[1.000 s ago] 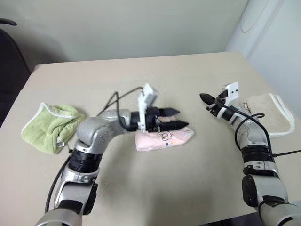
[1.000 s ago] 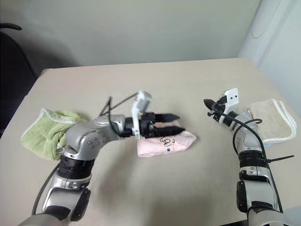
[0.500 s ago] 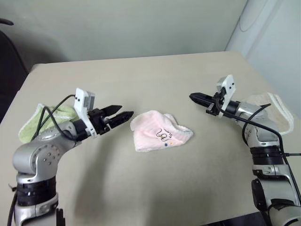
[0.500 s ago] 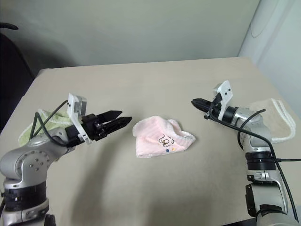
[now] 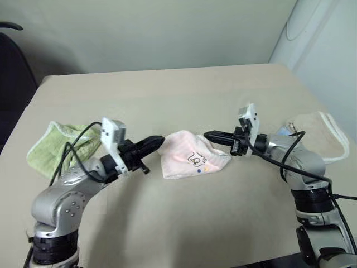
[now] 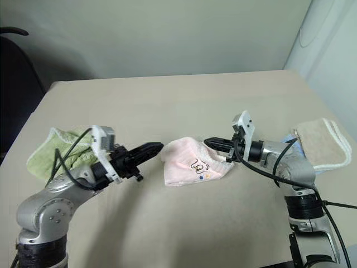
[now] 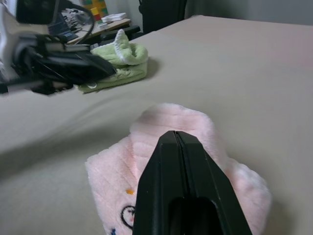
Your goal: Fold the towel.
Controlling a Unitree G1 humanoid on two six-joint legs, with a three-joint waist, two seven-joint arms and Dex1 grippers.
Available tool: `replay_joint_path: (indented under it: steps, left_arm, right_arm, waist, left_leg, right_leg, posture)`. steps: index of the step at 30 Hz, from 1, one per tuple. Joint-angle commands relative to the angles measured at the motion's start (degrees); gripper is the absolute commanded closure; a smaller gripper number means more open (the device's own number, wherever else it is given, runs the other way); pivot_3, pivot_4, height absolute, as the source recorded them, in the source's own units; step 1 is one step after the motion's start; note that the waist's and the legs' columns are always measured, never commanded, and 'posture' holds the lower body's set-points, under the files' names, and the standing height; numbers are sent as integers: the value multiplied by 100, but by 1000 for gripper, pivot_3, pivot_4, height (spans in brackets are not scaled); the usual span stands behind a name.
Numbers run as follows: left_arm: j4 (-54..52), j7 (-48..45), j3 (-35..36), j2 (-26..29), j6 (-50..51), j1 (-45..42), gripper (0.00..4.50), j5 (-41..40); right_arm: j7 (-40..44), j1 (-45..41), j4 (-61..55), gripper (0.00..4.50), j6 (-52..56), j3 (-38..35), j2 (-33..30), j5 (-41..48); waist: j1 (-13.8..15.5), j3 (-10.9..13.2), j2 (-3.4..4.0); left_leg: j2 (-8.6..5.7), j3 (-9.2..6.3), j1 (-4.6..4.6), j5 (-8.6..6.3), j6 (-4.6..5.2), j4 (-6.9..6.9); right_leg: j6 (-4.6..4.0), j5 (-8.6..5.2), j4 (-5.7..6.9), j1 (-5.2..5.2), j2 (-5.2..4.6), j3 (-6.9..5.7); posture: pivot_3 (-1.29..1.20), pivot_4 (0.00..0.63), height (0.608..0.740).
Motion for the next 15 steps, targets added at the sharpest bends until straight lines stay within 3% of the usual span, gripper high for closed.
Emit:
replay_joint_path:
  steps: [1,4,7,11,15]
  left_arm:
    - [465,-100,-1042,136,-576,-129,4492,1111]
    - [1311,-170,-1679,-44,-959,-225,4492,1744]
    - [1760,-222,-1851,-202,-1215,-219,4492,2011]
    - [1538,-305,-1466,-420,-1222,-69,4492,1704]
    - [860,-113,-442,-731,-709,80,4492,501]
  right_arm:
    - [-134,160,152,4500,-337,478,174,-375]
    - [-302,355,931,4500,-877,1034,362,-1041]
    - [-403,440,1408,4500,-1188,1135,503,-1299]
    - [-332,601,1322,4500,-1365,959,428,-1287]
    - [-291,637,884,4500,-1220,503,315,-924]
  waist:
    - [-4,0,-1]
    - [1,-3,-6]
    - [0,-4,-5]
    - [14,-16,-7]
    - [45,-15,-8]
  left_leg:
    - [0,0,4,-3,5,-2]
    - [0,0,17,-21,35,-7]
    - [0,0,18,-35,59,-10]
    - [0,-1,53,-48,82,-10]
    - [0,-1,65,-49,83,-9]
  right_leg:
    - [0,0,0,0,0,0]
    - [0,0,0,9,0,1]
    - [-1,1,1,7,-1,1]
    - [-4,2,-9,53,-1,0]
    - [-14,8,-44,81,-2,0]
  posture:
    - [0,150,740]
    - [0,150,740]
    - [0,150,740]
    - [0,150,740]
    - [0,150,740]
